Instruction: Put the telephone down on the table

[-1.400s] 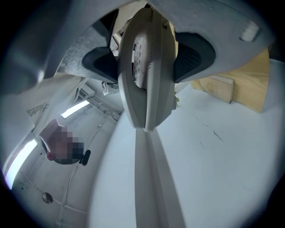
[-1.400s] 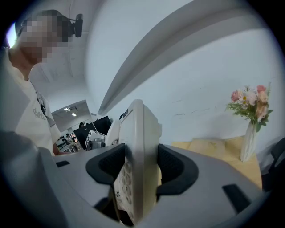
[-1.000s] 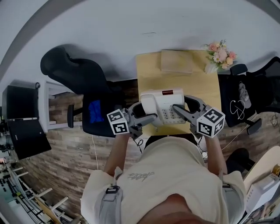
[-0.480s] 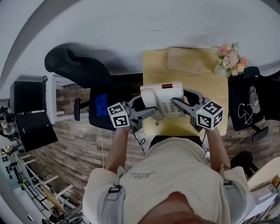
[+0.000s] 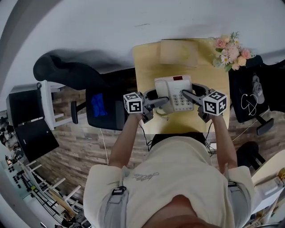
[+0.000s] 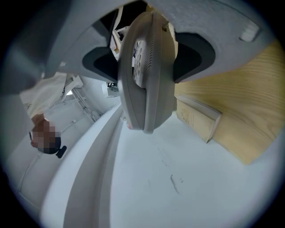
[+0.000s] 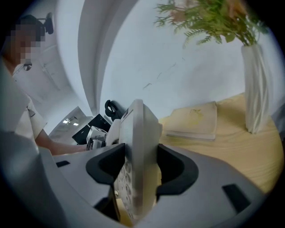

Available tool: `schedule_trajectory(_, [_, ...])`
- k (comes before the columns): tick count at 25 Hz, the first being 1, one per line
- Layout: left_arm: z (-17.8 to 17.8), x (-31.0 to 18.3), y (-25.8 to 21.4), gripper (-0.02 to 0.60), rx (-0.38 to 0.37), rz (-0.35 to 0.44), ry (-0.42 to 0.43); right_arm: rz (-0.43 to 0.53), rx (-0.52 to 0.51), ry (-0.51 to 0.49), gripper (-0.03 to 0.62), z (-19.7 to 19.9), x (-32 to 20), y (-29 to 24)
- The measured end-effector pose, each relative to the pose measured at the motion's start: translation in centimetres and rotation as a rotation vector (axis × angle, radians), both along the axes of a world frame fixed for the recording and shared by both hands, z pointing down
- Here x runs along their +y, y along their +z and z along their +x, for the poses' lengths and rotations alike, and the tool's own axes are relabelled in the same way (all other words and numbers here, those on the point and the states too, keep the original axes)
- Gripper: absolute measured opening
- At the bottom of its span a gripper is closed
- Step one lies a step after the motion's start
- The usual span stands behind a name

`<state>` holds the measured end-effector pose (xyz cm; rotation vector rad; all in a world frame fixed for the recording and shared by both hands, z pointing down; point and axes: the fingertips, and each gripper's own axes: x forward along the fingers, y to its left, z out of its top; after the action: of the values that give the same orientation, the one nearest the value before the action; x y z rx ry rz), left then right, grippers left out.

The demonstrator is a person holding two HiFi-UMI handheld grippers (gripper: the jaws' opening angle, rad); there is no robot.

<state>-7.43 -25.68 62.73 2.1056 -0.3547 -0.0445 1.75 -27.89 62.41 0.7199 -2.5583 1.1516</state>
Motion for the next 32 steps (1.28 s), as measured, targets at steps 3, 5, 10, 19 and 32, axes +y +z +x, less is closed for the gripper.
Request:
schedule_trajectory(3, [1.6,-0.5,2.1,0.379,-0.005,-0.039,0.031,-0.040,0.004,0.021,0.216,1.6,-0.3,2.2])
schedule_trajectory(5, [2.3,-1.0,3.3,0.379,-0.001,-0.065,0.033,-0.060,0.001,0.035,0.216,2.3,-0.7,3.4])
schedule_trajectory(10, [2.9,-1.8,5.9,0.379,-0.014,-0.122,0.036,-0.118,-0.007,0.034,0.216,2.9,-1.5,6.3])
schedule_trajectory(19, [3.2,-3.3,9.1,0.379,-0.035,-0.201,0.015,-0.205,-0.018,0.030,0.218,3.1,-2.9,10.0])
schedule_trajectory(32, [3.3,-3.9,11.8,0.379,-0.057,-0.275,0.008,-0.312,-0.015,0.033,0.218,3.0,-3.2,13.5])
